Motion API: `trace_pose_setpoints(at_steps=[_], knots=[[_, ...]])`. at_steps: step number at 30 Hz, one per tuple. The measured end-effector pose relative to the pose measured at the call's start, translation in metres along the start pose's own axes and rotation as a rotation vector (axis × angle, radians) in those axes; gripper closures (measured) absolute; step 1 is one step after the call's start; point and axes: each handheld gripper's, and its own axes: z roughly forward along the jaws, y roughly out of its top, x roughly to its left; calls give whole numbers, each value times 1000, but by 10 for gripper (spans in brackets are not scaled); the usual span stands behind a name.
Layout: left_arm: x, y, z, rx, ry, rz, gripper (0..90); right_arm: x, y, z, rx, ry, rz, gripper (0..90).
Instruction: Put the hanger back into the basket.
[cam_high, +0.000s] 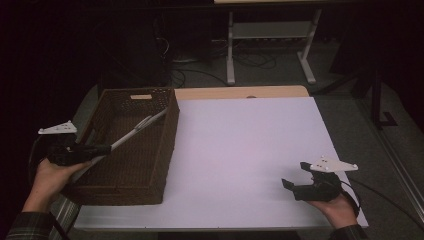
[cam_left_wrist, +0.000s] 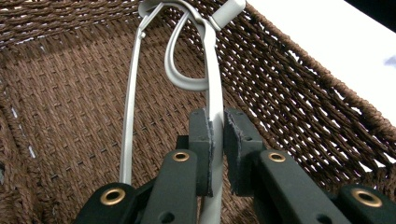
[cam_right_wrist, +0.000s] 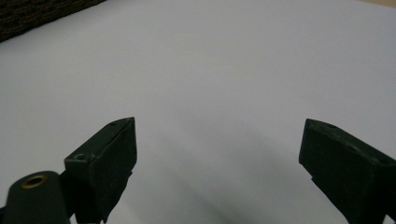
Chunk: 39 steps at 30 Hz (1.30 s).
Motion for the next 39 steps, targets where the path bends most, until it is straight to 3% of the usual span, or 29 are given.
trace_pose_setpoints(at_steps=[13, 18, 30, 34, 39], knots=[[1, 0, -3, -23, 30, 1, 797, 0, 0, 0, -1, 1, -1, 105], [0, 1, -5, -38, 32, -3, 741, 0, 0, 0, -1, 1, -2, 105], [-17, 12, 4, -48, 70, 47, 329, 1, 0, -3, -7, -2, 1, 104], [-31, 22, 9, -52, 73, 71, 216, 1, -1, -3, -3, -1, -3, 104], [-52, 35, 22, -63, 59, 114, 140, 3, 0, -4, -7, -1, -5, 104]])
